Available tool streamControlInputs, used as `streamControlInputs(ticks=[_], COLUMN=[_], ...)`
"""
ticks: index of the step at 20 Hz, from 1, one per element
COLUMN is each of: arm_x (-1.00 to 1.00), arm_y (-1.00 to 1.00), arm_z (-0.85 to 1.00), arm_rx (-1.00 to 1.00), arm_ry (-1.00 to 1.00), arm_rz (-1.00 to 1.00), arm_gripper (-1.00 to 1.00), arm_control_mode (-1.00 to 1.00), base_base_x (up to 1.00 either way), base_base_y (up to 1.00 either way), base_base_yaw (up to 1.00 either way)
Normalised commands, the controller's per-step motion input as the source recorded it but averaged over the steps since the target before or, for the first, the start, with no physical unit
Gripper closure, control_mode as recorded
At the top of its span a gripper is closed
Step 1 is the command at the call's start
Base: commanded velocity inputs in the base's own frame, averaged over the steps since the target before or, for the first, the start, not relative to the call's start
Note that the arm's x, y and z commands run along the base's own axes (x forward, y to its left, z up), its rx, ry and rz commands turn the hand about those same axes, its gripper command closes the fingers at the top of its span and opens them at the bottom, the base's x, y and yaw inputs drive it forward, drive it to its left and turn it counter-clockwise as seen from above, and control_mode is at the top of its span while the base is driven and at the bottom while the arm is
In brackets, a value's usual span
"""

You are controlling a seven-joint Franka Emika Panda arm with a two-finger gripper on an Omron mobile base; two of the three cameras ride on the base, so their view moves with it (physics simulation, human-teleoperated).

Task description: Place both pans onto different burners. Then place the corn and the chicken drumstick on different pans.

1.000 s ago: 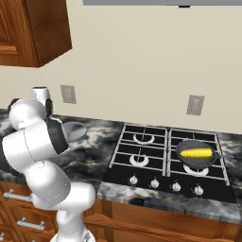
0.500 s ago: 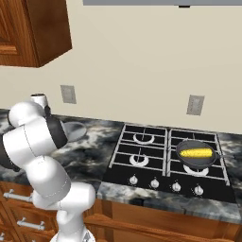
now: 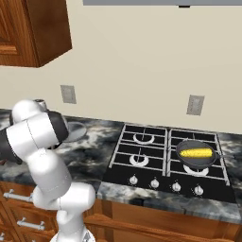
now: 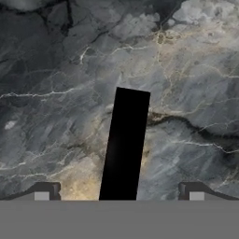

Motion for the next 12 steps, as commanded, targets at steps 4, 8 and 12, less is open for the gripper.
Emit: streamControlInputs(ticks=[4, 8, 12], arm_x=[0.03, 0.0, 0.0], arm_y=[0.08, 0.0, 0.0], arm_z=[-0.14, -0.12, -0.15], arm_rx=[0.0, 0.0, 0.0], arm_ry=[0.0, 0.0, 0.0], arm_rz=[0.0, 0.0, 0.0], arm_gripper=[-1.0, -1.0, -1.0], arm_control_mode=[-1.0, -1.0, -1.0], base_base_x=[0.0, 0.0, 0.0], base_base_y=[0.0, 0.0, 0.0], base_base_yaw=[0.0, 0.0, 0.0])
